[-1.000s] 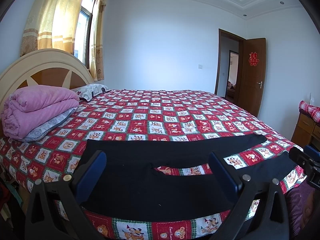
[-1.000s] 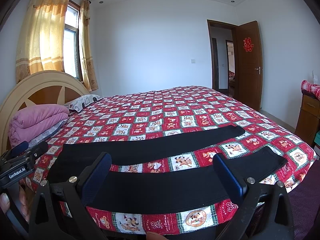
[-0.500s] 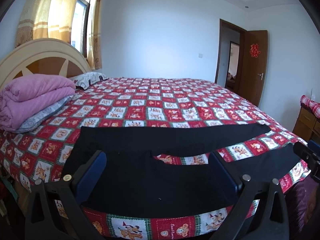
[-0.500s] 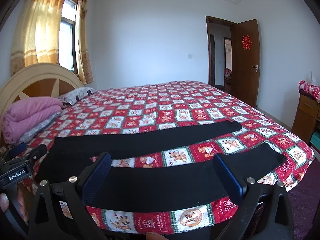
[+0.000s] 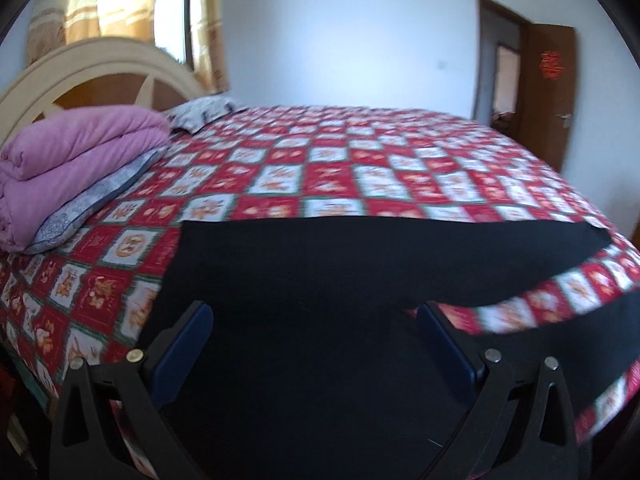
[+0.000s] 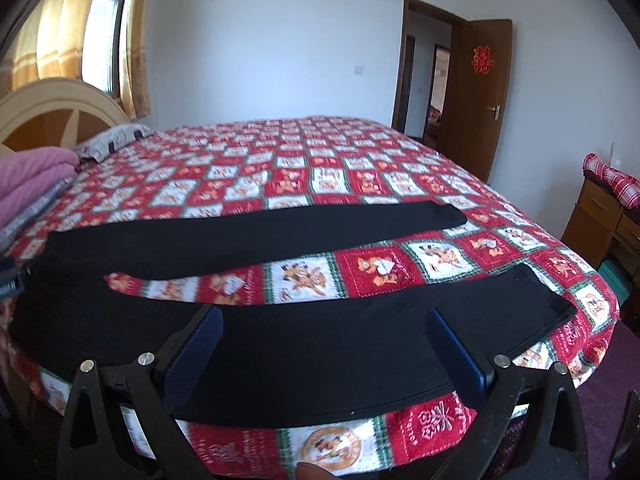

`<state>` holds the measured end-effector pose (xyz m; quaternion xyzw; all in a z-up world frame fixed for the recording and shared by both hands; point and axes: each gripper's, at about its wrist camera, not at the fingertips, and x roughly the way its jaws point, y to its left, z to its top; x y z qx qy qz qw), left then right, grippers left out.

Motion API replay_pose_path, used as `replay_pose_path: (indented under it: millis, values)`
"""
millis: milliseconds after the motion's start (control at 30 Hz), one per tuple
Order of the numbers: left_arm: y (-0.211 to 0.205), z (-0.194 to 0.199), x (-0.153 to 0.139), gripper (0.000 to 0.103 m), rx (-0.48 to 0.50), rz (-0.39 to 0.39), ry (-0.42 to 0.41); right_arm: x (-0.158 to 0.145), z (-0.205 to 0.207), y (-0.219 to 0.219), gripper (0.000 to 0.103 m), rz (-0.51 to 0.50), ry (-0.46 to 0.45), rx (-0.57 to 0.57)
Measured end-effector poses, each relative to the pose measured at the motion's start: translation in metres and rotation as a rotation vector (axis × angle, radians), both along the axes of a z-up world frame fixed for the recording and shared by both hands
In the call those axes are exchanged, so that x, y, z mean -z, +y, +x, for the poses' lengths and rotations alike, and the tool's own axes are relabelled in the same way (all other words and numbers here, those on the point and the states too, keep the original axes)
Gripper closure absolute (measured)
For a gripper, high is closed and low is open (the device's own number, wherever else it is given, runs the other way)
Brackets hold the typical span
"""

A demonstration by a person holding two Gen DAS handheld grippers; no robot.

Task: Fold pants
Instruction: 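Lower both tools onto the black pants legs near the bed edge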

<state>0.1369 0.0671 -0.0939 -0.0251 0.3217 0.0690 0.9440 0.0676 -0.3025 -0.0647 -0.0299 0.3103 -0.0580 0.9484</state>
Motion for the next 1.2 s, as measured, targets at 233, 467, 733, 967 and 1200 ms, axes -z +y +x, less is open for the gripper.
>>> replay_pose_path:
  millis: [233,467,733,967,1200]
  values:
    - [0.064,0.051,0.004,0.000,-0.075,0.026,0.042,0.016,0.034,-0.014,0.001,-0.046,0.064,-0.017]
    - [0.109,0.107,0.011,0.000,-0.080,0.011,0.090,0.028,0.070,-0.036,0.001,-0.085,0.112,-0.007]
    - [0.154,0.139,0.037,0.011,-0.084,-0.118,0.178,0.030,0.088,-0.059,0.001,-0.093,0.115,0.023]
    - [0.160,0.147,0.064,0.024,-0.018,-0.114,0.232,0.045,0.097,-0.065,0.001,-0.051,0.142,0.029]
    - [0.150,0.158,0.059,0.055,0.064,-0.107,0.226,0.039,0.104,-0.073,0.002,-0.004,0.137,-0.015]
